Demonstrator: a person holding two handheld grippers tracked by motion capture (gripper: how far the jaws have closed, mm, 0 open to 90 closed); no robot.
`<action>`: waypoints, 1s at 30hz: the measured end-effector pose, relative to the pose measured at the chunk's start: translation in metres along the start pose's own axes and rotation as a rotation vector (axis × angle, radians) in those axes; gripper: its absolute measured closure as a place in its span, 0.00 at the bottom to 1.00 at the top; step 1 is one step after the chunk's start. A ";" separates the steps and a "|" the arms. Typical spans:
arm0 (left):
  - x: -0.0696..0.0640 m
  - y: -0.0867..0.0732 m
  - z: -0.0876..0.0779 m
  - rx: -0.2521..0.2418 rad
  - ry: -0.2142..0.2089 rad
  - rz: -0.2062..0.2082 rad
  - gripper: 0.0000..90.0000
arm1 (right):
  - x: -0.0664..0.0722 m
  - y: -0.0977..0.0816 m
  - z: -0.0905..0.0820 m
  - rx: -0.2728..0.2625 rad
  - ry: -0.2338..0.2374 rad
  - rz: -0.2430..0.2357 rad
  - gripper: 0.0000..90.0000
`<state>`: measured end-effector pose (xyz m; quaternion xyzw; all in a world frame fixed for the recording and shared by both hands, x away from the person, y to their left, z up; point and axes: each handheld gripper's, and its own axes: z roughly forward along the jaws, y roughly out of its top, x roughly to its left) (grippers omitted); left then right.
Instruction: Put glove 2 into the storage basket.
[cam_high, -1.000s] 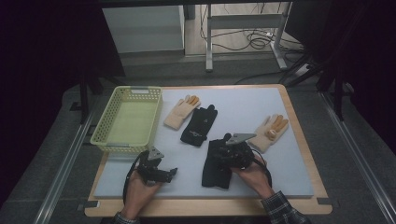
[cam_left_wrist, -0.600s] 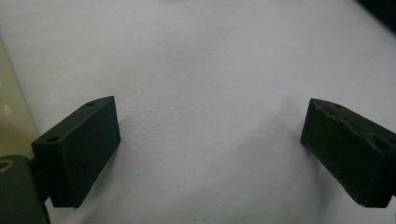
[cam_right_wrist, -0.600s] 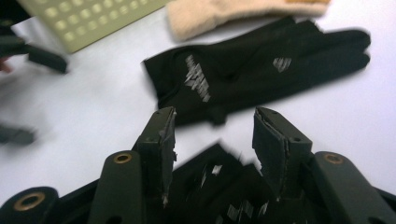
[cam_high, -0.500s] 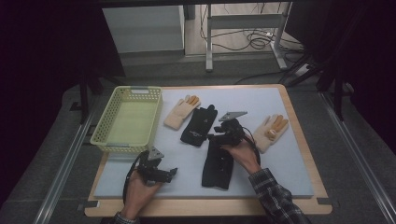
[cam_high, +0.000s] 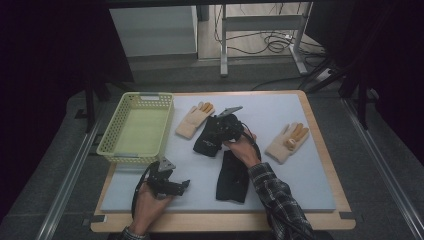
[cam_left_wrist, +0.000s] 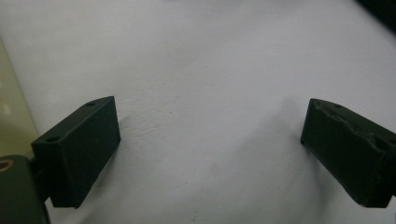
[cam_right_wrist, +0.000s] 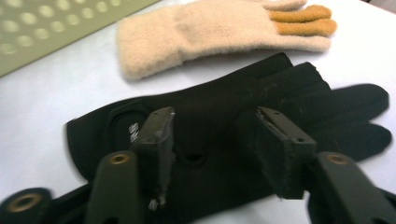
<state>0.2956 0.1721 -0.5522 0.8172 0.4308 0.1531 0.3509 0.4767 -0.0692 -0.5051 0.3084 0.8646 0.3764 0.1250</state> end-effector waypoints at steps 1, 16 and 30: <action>0.000 0.000 0.000 0.000 -0.001 -0.001 0.06 | 0.000 0.002 0.009 0.016 -0.017 0.003 0.44; 0.000 0.000 0.000 0.000 -0.001 -0.001 0.06 | 0.000 0.005 0.032 0.083 -0.074 -0.004 0.89; 0.000 0.000 0.000 0.002 0.000 0.000 0.06 | 0.004 0.013 0.006 0.046 -0.045 -0.019 0.97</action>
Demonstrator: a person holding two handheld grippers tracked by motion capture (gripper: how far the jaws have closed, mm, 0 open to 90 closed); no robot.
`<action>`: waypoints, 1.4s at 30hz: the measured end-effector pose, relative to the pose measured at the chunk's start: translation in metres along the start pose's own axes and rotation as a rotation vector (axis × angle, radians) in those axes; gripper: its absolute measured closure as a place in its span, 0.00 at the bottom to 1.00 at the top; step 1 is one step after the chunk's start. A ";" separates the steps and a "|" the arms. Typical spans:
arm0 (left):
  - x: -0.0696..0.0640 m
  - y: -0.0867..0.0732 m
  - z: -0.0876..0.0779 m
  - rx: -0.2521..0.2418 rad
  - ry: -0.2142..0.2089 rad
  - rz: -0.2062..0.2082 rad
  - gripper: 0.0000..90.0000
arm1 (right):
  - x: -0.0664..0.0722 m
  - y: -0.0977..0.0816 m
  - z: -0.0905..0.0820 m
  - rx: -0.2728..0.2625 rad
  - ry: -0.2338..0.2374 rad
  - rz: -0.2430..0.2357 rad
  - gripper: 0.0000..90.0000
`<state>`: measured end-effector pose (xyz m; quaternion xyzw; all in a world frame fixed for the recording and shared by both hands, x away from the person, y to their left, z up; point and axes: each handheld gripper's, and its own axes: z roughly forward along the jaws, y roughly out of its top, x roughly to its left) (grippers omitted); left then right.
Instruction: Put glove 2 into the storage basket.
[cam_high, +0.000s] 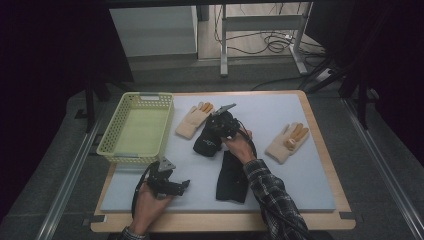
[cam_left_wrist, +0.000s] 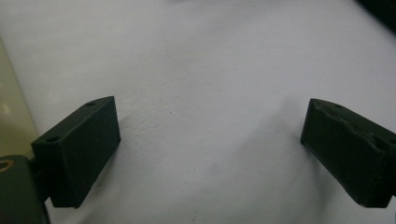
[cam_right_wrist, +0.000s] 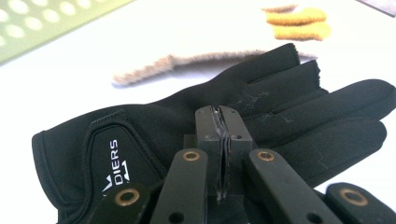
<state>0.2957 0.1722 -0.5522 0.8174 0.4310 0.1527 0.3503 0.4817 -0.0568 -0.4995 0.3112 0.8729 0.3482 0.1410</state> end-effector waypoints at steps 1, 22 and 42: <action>0.000 0.000 0.000 0.000 0.000 0.000 0.06 | 0.001 0.001 -0.004 -0.008 0.007 0.000 0.97; 0.000 0.000 0.000 -0.004 0.001 -0.002 0.06 | 0.033 -0.040 -0.117 -0.049 0.085 -0.064 0.97; 0.000 0.000 0.000 -0.005 0.001 -0.004 0.06 | 0.057 -0.111 -0.115 0.013 0.091 -0.092 0.87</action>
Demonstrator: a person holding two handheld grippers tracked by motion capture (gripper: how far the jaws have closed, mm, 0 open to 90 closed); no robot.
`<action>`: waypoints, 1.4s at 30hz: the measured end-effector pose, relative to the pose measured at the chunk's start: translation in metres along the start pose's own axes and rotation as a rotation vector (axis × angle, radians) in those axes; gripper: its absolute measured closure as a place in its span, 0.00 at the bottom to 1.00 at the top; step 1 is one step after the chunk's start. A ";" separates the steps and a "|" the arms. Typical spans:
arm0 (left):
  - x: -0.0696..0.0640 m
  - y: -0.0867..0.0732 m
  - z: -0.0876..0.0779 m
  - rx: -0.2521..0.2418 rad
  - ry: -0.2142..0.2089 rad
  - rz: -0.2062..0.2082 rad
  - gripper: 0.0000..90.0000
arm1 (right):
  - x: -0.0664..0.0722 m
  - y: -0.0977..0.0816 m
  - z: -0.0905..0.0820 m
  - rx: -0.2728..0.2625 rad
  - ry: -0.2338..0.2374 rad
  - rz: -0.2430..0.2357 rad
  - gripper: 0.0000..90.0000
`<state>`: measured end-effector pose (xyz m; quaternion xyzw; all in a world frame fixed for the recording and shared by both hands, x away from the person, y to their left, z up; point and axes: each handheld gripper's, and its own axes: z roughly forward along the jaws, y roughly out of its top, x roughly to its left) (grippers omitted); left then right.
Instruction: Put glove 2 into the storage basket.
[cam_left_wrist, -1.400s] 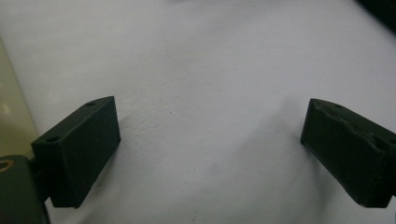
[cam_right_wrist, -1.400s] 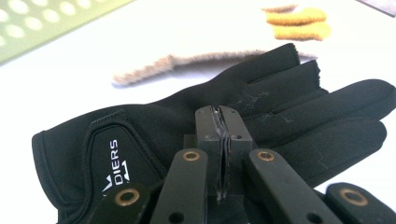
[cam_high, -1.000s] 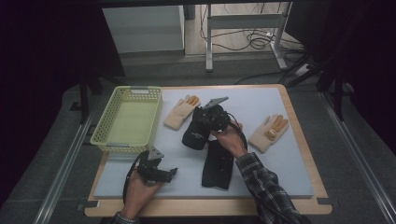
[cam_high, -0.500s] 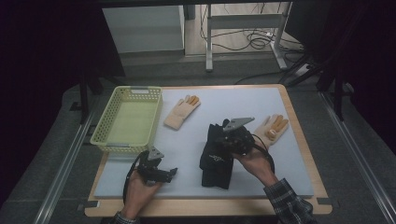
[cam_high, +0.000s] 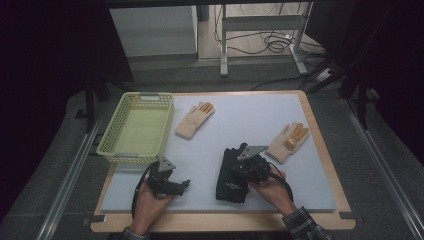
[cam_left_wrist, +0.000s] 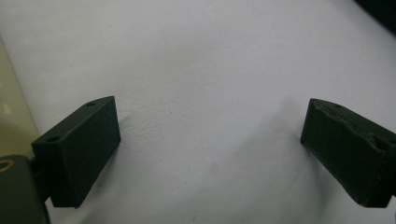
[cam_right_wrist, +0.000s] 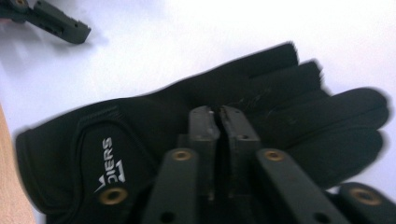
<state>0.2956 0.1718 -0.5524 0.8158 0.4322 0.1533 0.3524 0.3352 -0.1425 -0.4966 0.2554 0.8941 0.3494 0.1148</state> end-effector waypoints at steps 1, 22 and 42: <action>0.000 0.000 0.000 0.000 0.000 0.000 0.06 | 0.000 0.000 0.000 0.000 0.000 0.000 0.87; 0.000 0.001 0.000 0.010 0.006 0.005 0.05 | -0.023 -0.058 -0.040 -0.090 -0.001 0.111 0.86; 0.006 -0.001 -0.004 0.011 -0.027 0.034 0.07 | 0.007 -0.065 -0.010 -0.081 0.090 0.067 0.95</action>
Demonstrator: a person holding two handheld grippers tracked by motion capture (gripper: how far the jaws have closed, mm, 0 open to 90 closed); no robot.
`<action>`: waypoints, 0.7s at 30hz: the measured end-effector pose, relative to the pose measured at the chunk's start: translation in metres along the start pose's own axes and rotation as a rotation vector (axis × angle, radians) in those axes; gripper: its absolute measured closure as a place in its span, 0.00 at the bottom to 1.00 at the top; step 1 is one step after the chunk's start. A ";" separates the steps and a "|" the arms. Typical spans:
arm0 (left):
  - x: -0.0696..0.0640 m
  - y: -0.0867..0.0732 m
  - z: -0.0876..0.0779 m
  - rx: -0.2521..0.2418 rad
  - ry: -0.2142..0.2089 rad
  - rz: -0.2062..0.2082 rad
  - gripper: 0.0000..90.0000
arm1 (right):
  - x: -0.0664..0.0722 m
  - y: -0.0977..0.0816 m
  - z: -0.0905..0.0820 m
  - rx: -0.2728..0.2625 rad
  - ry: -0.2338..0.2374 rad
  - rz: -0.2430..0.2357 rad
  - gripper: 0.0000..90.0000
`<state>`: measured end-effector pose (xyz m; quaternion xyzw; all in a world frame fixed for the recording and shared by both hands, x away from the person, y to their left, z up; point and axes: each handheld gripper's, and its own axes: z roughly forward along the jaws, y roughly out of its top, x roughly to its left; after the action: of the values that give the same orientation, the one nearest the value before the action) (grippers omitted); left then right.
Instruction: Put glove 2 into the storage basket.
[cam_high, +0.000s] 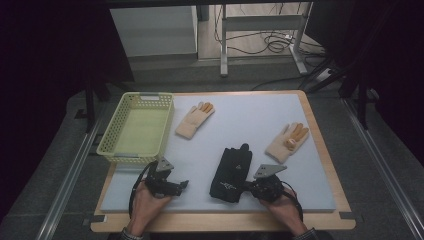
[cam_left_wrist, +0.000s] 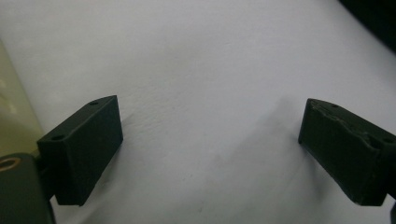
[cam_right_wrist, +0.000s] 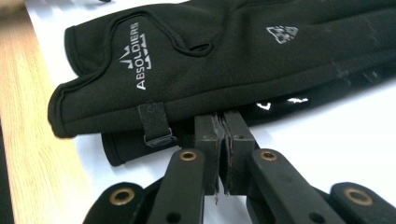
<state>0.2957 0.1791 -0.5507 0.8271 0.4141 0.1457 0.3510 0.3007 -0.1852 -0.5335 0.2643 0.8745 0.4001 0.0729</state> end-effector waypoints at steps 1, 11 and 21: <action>0.001 -0.001 -0.002 0.005 0.004 0.004 0.07 | 0.001 0.002 0.002 0.000 0.001 -0.003 0.95; 0.005 -0.004 -0.002 0.006 0.001 0.005 0.04 | 0.011 0.025 0.032 0.001 -0.014 -0.020 0.95; 0.005 -0.004 -0.002 0.004 -0.001 0.008 0.04 | 0.014 0.038 0.044 0.007 -0.038 -0.045 0.85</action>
<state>0.2952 0.1853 -0.5526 0.8295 0.4111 0.1460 0.3488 0.3191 -0.1289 -0.5336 0.2524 0.8800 0.3904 0.0974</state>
